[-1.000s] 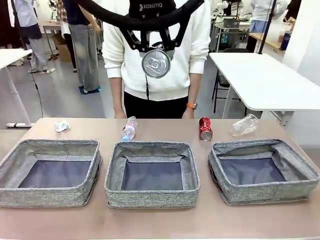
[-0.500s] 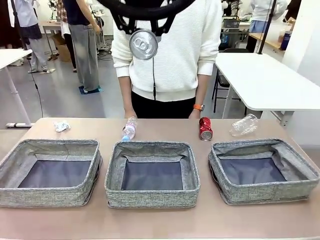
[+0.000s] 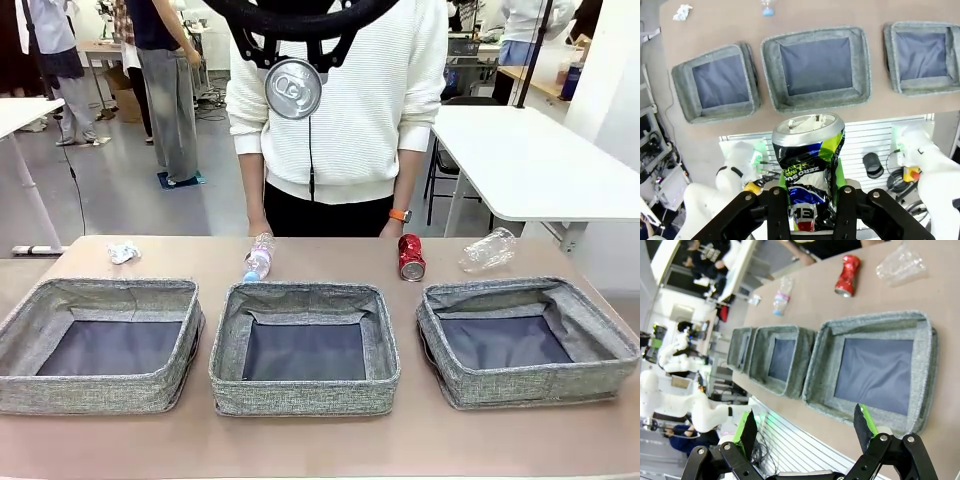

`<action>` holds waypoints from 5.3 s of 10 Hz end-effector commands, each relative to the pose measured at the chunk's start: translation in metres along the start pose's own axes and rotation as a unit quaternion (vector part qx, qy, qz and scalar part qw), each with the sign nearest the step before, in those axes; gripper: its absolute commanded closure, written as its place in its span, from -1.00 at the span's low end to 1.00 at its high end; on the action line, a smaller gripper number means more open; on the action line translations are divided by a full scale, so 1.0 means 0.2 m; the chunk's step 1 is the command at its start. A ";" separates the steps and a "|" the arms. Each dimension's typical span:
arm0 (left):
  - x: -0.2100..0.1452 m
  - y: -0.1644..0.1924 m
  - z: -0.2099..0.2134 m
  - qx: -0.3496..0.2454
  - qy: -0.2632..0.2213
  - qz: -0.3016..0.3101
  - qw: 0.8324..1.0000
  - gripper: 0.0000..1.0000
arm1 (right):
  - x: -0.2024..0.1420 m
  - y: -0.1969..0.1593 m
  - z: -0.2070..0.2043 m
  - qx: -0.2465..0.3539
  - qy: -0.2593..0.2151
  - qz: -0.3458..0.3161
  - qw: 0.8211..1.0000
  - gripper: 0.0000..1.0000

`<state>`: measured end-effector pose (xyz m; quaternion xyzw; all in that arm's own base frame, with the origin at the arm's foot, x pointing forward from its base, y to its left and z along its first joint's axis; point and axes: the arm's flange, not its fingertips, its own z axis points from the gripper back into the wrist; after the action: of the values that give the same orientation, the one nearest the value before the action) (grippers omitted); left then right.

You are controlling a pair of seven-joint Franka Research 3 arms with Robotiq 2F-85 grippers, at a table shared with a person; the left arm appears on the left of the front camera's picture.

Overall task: Sort the waste into the appropriate baskets.
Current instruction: Pick up the waste item pointed out by the person, then place the picked waste into the Fabric basket indicated by the person.

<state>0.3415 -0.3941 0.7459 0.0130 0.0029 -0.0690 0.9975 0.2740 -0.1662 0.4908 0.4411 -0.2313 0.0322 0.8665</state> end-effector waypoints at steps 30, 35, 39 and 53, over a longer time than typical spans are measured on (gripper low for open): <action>-0.22 0.20 -1.32 -0.035 -0.115 0.011 0.993 0.27 | 0.01 0.00 0.00 0.008 -0.008 0.012 1.000 -1.00; -0.07 0.19 -1.49 -0.060 -0.084 0.007 0.995 0.27 | 0.01 0.00 0.00 0.008 -0.008 0.012 1.000 -1.00; -0.08 0.19 -1.50 -0.062 -0.072 0.000 0.995 -0.87 | 0.01 0.00 0.00 0.008 -0.008 0.012 1.000 -1.00; -0.34 1.53 -0.83 -0.576 -0.103 -0.213 0.783 -1.00 | 0.01 0.00 0.00 0.008 -0.008 0.012 1.000 -1.00</action>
<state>0.3026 -0.1074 0.6089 -0.5262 -0.0813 -0.3114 0.7871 0.2739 -0.1659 0.4903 0.4406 -0.2302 0.0333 0.8670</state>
